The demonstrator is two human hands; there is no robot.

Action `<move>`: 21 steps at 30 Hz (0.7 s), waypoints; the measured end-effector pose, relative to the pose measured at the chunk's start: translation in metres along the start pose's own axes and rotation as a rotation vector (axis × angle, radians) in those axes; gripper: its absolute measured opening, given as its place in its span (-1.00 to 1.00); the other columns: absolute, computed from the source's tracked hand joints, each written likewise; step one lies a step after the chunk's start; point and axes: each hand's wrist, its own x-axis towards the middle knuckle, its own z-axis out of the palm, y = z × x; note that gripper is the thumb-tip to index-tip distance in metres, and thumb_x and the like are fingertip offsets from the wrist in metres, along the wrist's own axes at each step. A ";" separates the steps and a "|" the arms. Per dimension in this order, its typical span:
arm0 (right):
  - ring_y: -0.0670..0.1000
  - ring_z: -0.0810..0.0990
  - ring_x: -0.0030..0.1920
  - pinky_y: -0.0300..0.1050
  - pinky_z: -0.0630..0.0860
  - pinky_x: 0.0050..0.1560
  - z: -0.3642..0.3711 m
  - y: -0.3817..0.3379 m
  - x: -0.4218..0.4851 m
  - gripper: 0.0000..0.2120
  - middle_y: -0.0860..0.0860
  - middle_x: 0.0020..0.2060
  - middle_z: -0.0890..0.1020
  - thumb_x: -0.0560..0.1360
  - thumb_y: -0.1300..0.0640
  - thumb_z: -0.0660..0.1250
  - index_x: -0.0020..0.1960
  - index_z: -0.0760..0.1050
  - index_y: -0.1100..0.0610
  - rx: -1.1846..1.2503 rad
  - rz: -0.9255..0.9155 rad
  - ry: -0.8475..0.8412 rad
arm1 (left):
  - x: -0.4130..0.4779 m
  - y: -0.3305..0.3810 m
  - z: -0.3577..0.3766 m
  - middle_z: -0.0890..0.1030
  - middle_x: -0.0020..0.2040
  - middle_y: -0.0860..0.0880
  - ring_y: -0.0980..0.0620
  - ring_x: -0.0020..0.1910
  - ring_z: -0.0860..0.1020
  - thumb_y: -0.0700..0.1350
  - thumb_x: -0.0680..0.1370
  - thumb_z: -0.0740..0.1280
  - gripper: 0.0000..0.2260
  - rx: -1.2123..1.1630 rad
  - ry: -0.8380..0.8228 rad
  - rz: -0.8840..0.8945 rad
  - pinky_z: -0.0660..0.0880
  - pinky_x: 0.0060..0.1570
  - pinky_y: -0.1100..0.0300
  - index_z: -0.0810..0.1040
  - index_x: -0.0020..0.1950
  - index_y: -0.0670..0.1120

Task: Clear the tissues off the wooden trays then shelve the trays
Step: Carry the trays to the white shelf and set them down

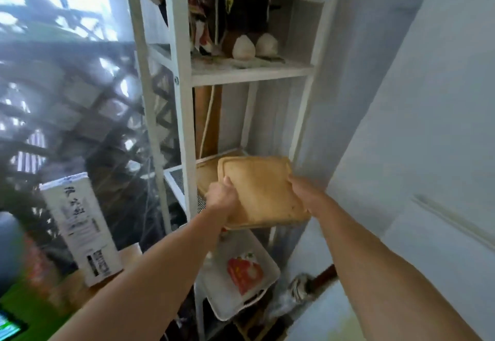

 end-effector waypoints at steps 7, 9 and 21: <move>0.22 0.40 0.42 0.09 0.35 0.41 0.033 -0.038 0.081 -0.40 0.22 0.47 0.37 0.64 -0.10 0.13 0.55 0.21 0.24 -0.143 -0.097 -0.179 | 0.049 0.017 0.002 0.53 -0.03 -0.18 -0.12 -0.06 0.51 -0.02 0.67 0.01 -0.60 -0.089 0.178 -0.148 0.45 -0.01 0.04 0.45 0.25 -0.28; 0.23 0.40 0.41 0.05 0.36 0.36 0.041 -0.045 0.097 -0.41 0.21 0.46 0.38 0.65 -0.11 0.13 0.53 0.24 0.24 -0.169 -0.095 -0.228 | 0.060 0.016 0.002 0.55 0.10 -0.25 -0.20 0.05 0.53 -0.08 0.67 -0.01 -0.62 -0.140 0.198 -0.192 0.47 0.09 0.00 0.43 0.30 -0.27; 0.19 0.57 0.18 0.06 0.49 0.20 0.081 -0.059 0.135 -0.59 0.17 0.20 0.60 0.61 -0.04 0.25 0.35 0.48 0.19 -0.150 -0.120 -0.432 | 0.090 -0.003 0.001 0.51 -0.17 -0.15 -0.08 -0.22 0.51 -0.19 0.64 0.05 -0.70 -0.144 0.388 -0.344 0.44 -0.25 0.08 0.52 0.09 -0.32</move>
